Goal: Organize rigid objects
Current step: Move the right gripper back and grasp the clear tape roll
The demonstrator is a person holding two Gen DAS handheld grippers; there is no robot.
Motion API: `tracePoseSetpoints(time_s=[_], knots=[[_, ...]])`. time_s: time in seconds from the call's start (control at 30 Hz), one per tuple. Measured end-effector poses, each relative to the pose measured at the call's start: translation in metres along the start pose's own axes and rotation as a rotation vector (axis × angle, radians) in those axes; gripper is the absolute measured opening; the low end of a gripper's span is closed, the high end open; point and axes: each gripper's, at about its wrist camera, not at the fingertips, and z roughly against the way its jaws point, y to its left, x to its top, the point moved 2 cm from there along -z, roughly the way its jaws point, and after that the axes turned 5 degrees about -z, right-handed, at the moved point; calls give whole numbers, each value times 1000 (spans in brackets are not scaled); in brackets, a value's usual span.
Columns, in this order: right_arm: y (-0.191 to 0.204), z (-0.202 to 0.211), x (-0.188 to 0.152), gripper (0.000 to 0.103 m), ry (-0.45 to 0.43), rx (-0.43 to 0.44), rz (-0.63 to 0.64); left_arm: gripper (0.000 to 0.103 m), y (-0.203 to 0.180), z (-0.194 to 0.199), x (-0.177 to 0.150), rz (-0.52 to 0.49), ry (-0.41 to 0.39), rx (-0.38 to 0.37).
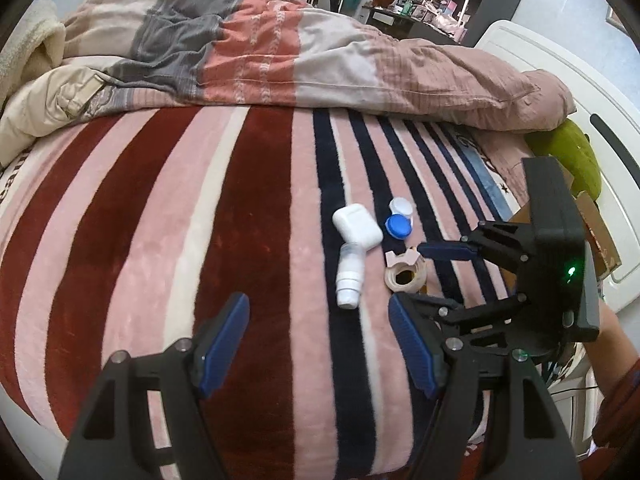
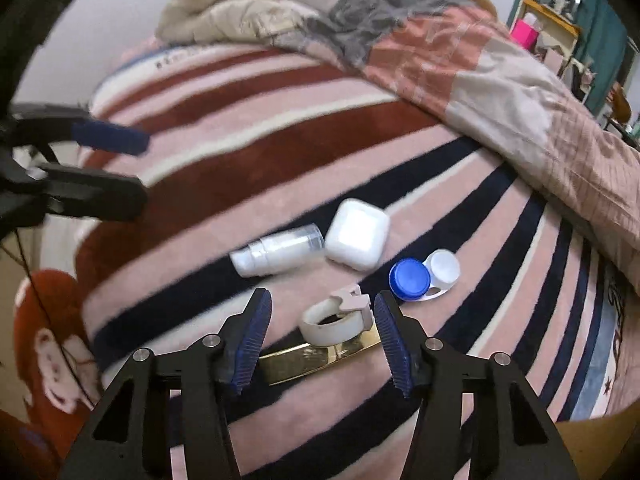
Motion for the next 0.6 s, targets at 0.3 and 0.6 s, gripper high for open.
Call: tracePoseSetpoints(time_s=[0.3,0.6], knots=[[3,-3,-13,4,53,-71,72,69,-10,1,7,-3,0,-25],[0,29,-11,36,-7,-2,28,69,-33,21,12,-11,-42,-52]])
